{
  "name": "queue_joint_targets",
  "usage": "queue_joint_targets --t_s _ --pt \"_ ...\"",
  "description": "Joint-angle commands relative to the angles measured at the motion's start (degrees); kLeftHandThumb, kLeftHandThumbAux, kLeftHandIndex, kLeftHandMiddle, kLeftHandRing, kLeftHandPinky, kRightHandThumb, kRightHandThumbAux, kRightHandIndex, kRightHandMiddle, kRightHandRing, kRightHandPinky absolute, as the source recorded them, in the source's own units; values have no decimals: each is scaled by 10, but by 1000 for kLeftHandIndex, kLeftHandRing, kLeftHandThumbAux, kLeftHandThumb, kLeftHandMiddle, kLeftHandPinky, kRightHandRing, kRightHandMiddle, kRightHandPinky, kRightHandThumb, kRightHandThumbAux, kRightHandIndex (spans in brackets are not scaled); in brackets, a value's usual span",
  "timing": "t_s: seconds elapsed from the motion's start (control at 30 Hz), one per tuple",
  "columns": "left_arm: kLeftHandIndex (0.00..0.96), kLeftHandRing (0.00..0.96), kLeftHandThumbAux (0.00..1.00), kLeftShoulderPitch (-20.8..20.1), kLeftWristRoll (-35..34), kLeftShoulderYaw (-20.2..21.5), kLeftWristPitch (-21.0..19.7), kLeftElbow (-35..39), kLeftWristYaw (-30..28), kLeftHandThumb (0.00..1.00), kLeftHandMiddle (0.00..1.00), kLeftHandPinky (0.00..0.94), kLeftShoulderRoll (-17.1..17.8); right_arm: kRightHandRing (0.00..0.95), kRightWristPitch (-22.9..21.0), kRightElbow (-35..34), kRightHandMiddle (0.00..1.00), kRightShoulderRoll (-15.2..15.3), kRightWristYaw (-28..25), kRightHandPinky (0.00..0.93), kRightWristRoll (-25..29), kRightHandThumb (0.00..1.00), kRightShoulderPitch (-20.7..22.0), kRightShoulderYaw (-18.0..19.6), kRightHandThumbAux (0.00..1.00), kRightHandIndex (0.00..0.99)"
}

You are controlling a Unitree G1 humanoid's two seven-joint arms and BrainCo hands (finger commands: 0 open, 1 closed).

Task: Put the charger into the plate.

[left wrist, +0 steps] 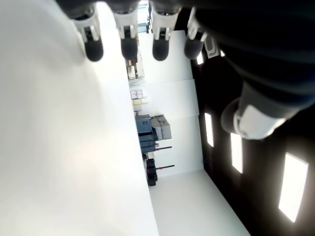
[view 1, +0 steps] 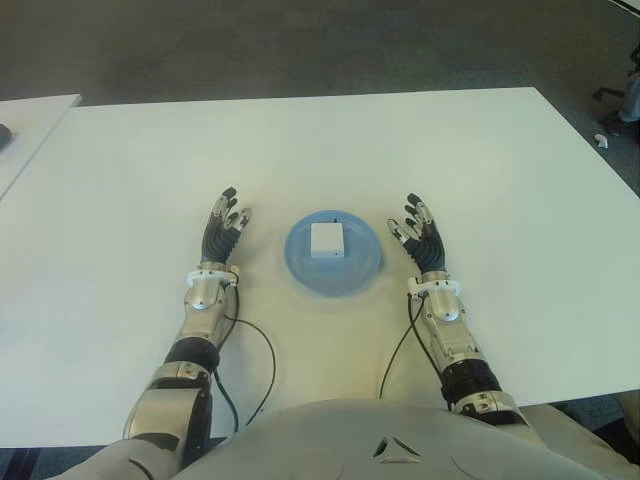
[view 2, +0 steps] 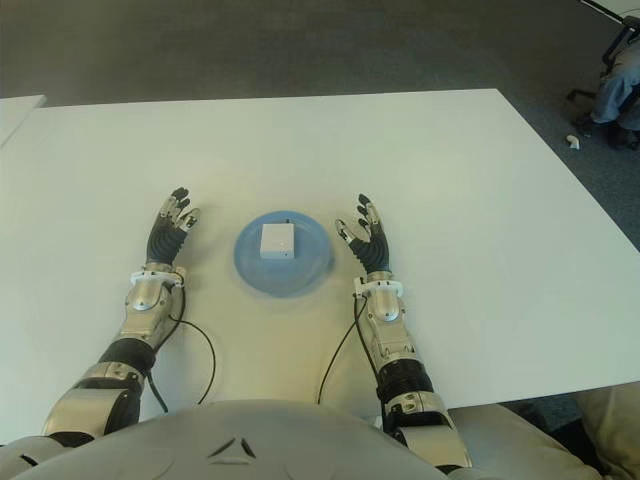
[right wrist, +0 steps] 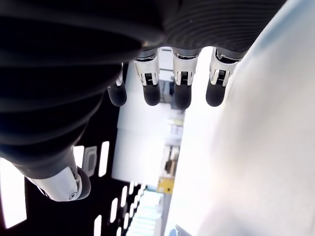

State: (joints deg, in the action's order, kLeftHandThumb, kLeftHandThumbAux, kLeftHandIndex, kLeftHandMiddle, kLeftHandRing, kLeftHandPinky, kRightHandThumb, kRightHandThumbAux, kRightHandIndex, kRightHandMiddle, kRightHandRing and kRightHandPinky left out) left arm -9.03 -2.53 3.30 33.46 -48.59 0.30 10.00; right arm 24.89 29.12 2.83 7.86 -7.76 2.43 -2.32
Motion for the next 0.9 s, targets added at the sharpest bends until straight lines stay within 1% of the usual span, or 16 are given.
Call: queue_joint_targets --t_s 0.03,0.43,0.8,0.9 --pt "0 49 565 161 24 -29 -162 -9 -3 129 30 44 -25 64 -126 72 42 -18 5 118 -6 17 -121 -8 636 19" --pt "0 59 552 189 27 -34 -199 48 -16 97 36 77 -26 60 -148 53 38 -18 4 119 -7 23 -126 -10 641 14" --pt "0 59 532 204 21 -37 -217 78 -22 94 37 85 -28 66 -150 46 45 -19 0 132 -3 31 -127 -9 639 20" --pt "0 60 528 203 19 -35 -220 80 -24 97 38 97 -27 70 -152 45 49 -20 1 133 -5 35 -126 -10 639 23"
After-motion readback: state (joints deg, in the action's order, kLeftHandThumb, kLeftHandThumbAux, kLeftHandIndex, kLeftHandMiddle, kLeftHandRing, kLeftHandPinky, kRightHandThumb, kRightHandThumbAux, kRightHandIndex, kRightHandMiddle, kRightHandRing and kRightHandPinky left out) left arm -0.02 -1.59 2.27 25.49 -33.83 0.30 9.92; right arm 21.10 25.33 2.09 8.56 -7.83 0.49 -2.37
